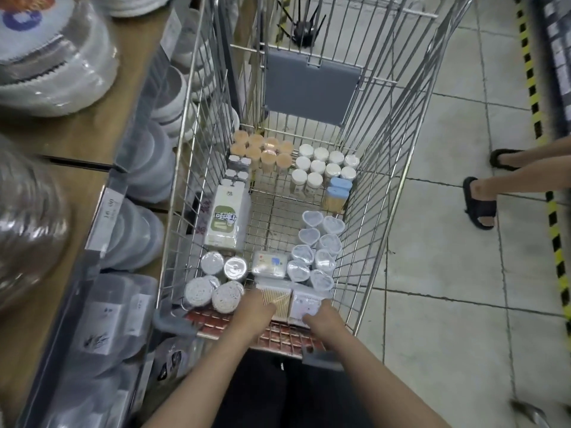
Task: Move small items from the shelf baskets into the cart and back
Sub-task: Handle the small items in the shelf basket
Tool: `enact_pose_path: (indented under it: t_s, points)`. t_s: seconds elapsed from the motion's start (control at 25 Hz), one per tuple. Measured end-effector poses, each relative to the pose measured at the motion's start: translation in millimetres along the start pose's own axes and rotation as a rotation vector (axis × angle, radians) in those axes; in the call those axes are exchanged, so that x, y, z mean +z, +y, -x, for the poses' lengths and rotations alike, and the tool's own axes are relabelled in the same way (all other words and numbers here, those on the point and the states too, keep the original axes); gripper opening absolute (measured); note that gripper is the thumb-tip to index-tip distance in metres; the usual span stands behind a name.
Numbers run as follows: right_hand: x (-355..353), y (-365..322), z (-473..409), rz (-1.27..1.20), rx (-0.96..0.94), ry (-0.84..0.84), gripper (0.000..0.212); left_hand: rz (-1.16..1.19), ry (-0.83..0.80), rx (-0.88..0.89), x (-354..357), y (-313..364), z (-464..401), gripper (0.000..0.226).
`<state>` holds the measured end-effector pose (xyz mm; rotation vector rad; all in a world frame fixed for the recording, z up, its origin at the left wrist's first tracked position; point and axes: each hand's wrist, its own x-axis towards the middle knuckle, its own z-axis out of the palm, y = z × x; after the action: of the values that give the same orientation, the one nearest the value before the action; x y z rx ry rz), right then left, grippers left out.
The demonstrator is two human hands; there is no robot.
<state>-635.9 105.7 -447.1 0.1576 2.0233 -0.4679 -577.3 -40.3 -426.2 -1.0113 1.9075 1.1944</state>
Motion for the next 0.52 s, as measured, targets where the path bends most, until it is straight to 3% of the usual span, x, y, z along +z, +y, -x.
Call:
enact_pose_path:
  t_s: [0.08,0.32,0.44,0.52]
  points:
    - [5.1,3.6,-17.4,-0.062,0.057,0.018,0.04,0.03,0.003,-0.04,10.7,-14.2,-27.2,0.017]
    - [22.2,13.7,-50.5,-0.181,0.182,0.005,0.059,0.058,0.005,-0.234,86.5,-97.8,-149.9,0.074]
    - [29.5,18.3,-58.0,-0.197,0.193,0.033,0.072,0.144,0.018,-0.29,92.9,-95.1,-152.7,0.076]
    - [30.7,17.5,-61.7,-0.174,0.207,0.06,0.073,0.137,0.044,-0.294,70.6,-58.5,-117.1,0.071]
